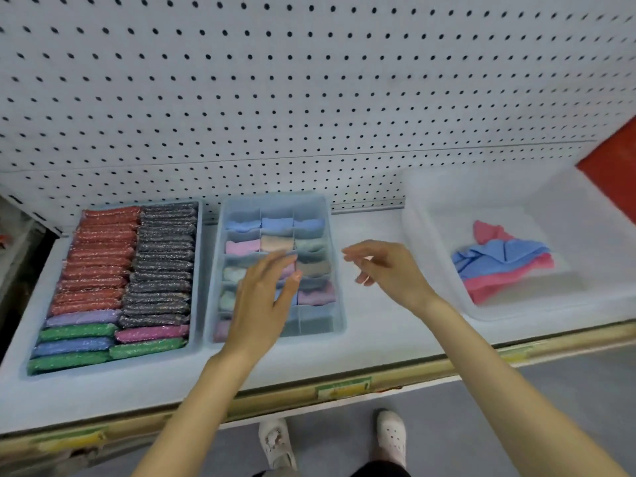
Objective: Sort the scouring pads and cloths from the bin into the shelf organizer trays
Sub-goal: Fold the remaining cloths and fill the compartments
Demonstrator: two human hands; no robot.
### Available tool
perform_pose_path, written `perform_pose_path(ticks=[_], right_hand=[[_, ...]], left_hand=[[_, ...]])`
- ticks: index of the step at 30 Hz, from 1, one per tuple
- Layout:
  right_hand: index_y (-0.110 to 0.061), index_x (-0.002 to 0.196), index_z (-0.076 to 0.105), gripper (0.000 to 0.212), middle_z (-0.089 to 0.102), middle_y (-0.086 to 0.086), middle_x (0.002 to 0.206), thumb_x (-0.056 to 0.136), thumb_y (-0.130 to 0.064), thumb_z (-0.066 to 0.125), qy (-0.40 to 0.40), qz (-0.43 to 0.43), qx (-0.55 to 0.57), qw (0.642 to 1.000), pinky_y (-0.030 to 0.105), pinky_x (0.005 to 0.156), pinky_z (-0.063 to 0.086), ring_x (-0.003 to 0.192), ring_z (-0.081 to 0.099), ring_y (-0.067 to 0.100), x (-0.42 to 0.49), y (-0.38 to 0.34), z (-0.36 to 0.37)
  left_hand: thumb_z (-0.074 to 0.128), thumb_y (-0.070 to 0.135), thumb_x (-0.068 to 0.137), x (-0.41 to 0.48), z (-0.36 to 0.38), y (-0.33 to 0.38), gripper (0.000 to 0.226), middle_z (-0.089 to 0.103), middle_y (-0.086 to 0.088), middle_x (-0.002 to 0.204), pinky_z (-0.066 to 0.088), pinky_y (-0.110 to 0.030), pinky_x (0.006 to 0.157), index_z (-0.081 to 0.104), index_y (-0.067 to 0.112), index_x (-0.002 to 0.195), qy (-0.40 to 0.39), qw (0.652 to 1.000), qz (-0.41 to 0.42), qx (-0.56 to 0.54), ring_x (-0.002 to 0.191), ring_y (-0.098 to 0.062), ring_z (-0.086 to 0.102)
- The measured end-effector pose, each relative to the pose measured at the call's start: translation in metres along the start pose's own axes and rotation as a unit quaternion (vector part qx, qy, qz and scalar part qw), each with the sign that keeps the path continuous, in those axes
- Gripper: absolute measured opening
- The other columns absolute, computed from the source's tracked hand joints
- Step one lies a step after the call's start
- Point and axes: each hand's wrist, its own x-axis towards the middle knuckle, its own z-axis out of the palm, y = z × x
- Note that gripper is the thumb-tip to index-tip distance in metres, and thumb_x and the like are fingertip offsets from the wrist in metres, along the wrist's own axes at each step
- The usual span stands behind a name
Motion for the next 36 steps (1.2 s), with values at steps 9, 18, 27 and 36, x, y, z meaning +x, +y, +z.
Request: perform_pose_path(ticks=[9,18,27,36], right_hand=[[-0.01,0.097,0.065,0.034,0.07,-0.012,0.073,0.088,0.018,0.049,0.128,0.056,0.062,0.988,0.017,0.056,0.051,0.051,0.061,0.0,-0.008,0.111,-0.231],[-0.011,0.128,0.057,0.05,0.058,0.01,0.127,0.082,-0.027,0.071,-0.126,-0.027,-0.339,0.932,0.029,0.096,0.035,0.121,0.05,0.028,0.081,0.201,-0.292],[0.002,0.087,0.056,0.021,0.058,0.016,0.079,0.095,-0.017,0.048,-0.109,-0.045,-0.197,0.973,0.038,0.072,0.043,0.073,0.05,0.023,0.087,0.166,-0.311],[-0.013,0.07,0.044,0.03,0.04,-0.01,0.063,0.099,-0.005,0.045,-0.1,-0.126,0.021,0.987,0.016,0.056,0.031,0.057,0.036,0.001,0.048,0.046,-0.375]], left_hand=[[0.045,0.036,0.099,0.051,0.184,0.153,0.039,0.043,0.009,0.142,0.025,-0.017,0.11,0.049,0.023,0.135,-0.048,0.998,0.021,-0.033,0.133,-0.007,0.038],[0.029,0.049,0.096,0.076,0.268,0.172,0.06,0.057,-0.014,0.136,0.013,-0.033,0.114,0.057,0.009,0.131,-0.047,0.964,-0.009,0.26,0.13,-0.03,0.05],[0.05,0.045,0.094,0.097,0.267,0.212,0.049,0.047,0.015,0.138,0.025,-0.005,0.101,0.045,0.026,0.139,0.007,0.994,-0.112,0.011,0.124,0.004,0.042],[0.071,0.056,0.06,0.154,0.244,0.288,0.059,0.059,0.002,0.075,0.043,-0.023,0.062,0.063,0.003,0.085,-0.18,0.976,-0.008,-0.119,0.067,-0.011,0.052]])
